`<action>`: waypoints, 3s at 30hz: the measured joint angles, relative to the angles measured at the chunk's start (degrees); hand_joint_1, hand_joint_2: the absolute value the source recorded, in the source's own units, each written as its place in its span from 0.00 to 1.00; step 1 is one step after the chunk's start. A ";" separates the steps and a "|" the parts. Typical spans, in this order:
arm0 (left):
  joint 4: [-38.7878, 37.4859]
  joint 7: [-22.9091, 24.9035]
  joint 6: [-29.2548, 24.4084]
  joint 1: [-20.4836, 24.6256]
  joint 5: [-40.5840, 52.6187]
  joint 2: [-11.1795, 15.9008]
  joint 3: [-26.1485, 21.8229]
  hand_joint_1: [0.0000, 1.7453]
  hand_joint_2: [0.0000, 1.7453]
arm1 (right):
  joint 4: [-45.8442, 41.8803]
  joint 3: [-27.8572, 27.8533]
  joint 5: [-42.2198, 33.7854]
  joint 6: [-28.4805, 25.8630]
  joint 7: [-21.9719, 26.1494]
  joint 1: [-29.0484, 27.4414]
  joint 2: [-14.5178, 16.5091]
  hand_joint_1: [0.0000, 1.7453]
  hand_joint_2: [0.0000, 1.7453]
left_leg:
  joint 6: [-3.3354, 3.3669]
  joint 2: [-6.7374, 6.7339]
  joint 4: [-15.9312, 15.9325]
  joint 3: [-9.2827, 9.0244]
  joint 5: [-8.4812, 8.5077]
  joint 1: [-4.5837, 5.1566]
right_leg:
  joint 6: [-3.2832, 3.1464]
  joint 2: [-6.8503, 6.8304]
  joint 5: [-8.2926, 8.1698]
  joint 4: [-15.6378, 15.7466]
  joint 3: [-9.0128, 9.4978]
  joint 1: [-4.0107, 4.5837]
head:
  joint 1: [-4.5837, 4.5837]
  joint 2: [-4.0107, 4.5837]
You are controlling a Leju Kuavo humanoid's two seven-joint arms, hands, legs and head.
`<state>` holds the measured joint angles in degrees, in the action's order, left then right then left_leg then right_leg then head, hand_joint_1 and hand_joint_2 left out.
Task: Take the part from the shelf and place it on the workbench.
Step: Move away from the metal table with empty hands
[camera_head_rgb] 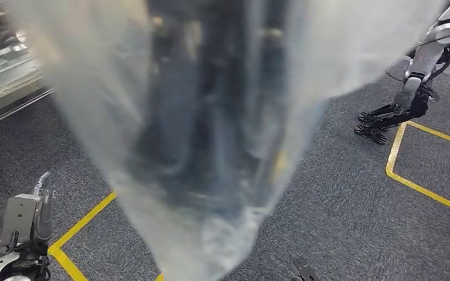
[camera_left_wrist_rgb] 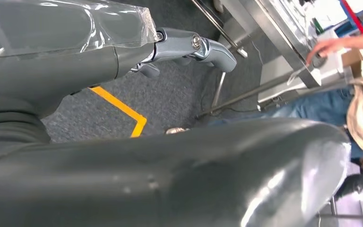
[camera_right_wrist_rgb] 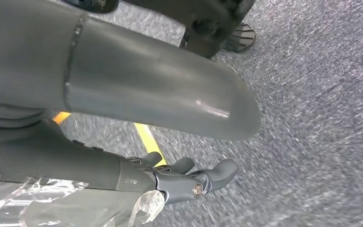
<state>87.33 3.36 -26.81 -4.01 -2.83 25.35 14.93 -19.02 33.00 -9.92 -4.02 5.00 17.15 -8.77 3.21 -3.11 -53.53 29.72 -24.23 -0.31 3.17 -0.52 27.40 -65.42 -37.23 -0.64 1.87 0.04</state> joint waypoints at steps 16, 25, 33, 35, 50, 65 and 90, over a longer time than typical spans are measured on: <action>-3.06 -0.11 1.89 4.17 0.93 -0.09 0.08 0.00 0.00 | -0.32 0.20 -3.25 0.84 1.39 1.68 2.01 0.00 0.00 | -2.82 4.10 -8.69 4.32 -2.50 -0.34 | -3.18 4.77 -4.29 11.08 4.89 0.57 | 0.24 0.00; -3.49 -0.05 2.08 3.97 1.32 -0.18 0.20 0.00 0.00 | -0.32 0.31 -2.69 0.53 1.95 1.06 1.66 0.00 0.00 | -0.30 3.12 -0.23 0.86 0.54 -0.35 | -0.86 3.14 0.36 2.70 0.30 0.62 | 0.06 0.00; -7.55 -2.88 2.22 1.59 -1.31 -1.97 0.68 0.00 0.00 | -0.62 0.57 -0.41 -0.08 1.44 2.02 1.53 0.00 0.00 | -1.09 -1.16 -0.61 0.61 -0.22 -0.14 | -0.27 -2.08 -3.11 8.79 3.90 0.04 | 0.06 0.00; -8.33 -2.55 2.30 2.33 -1.27 -2.34 1.21 0.00 0.00 | -1.18 0.82 0.47 0.01 0.98 2.75 1.54 0.00 0.00 | -1.81 -2.01 -0.60 0.48 -0.39 0.05 | -0.99 -1.91 -3.31 10.20 4.35 0.38 | 0.07 0.00; -9.50 -1.50 1.77 3.48 1.01 -2.51 3.17 0.00 0.00 | -2.46 2.33 0.52 -0.38 0.70 2.12 2.01 0.00 0.00 | -1.67 6.19 -0.96 1.78 0.25 0.06 | -2.30 6.44 -4.10 10.56 4.19 0.55 | 0.23 0.00; -12.28 -3.33 -1.88 3.00 0.53 -5.51 6.04 0.00 0.00 | -2.46 2.35 -0.02 -1.74 -0.81 -3.05 -2.60 0.00 0.00 | -1.23 -1.62 -0.32 0.64 0.00 0.59 | -0.60 -2.86 -3.48 10.44 4.62 0.12 | 0.16 0.00; -14.99 -6.23 -8.82 -0.96 -3.93 -5.78 8.92 0.00 0.00 | -2.02 2.38 -1.34 -1.55 -0.09 -6.41 -4.70 0.00 0.00 | 1.16 0.65 -0.61 0.48 -0.27 0.95 | -0.41 1.20 3.91 -6.71 -3.44 0.74 | 0.07 0.00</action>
<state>72.34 -2.88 -35.63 -4.97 -6.77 19.58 23.86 -21.04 35.39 -11.26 -5.57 4.91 10.74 -13.48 4.37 -2.46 -54.14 30.19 -24.50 0.64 2.77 0.68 31.31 -72.13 -40.68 0.11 1.93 0.04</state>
